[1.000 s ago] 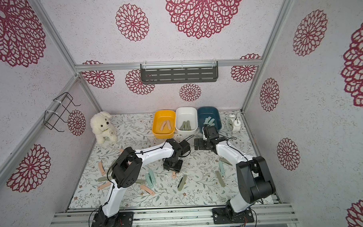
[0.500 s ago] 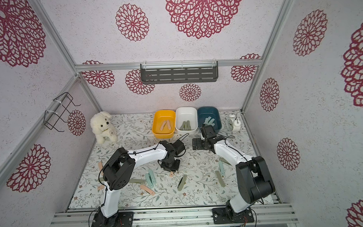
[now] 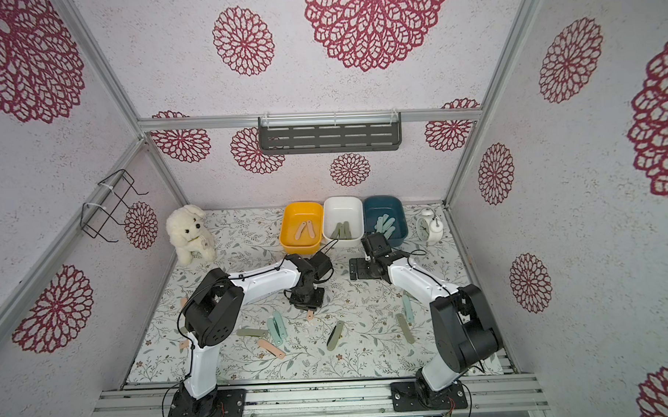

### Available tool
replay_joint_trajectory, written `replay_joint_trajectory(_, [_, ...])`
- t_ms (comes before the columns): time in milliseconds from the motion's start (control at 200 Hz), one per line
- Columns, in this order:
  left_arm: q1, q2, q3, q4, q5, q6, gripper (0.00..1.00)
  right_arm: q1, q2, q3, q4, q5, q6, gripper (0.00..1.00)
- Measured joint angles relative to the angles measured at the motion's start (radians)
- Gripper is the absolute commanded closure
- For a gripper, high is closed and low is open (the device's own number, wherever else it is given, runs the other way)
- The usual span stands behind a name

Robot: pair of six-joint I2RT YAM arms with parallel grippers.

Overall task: Place the fruit knives into the storage box by color
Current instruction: Pick up the fruit knife from the center of the board, then place the fruit knife in the storage box.

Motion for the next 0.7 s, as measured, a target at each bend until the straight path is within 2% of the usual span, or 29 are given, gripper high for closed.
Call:
replay_joint_trajectory(200, [0.040, 0.000, 0.127, -0.077, -0.052, 0.027, 0.85, 0.018, 0.049, 0.060, 0.020, -0.001, 0.003, 0.01])
replay_joint_trajectory(385, [0.126, 0.033, 0.402, -0.164, -0.119, 0.087, 0.85, 0.019, 0.102, 0.100, 0.031, -0.003, -0.003, 0.01])
replay_joint_trajectory(515, [0.208, 0.116, 0.623, -0.213, -0.163, 0.140, 0.85, 0.014, 0.174, 0.169, 0.039, -0.005, -0.017, 0.01])
replay_joint_trajectory(700, [0.291, 0.311, 0.925, -0.241, -0.203, 0.230, 0.85, 0.004, 0.233, 0.231, 0.039, -0.014, -0.039, 0.01])
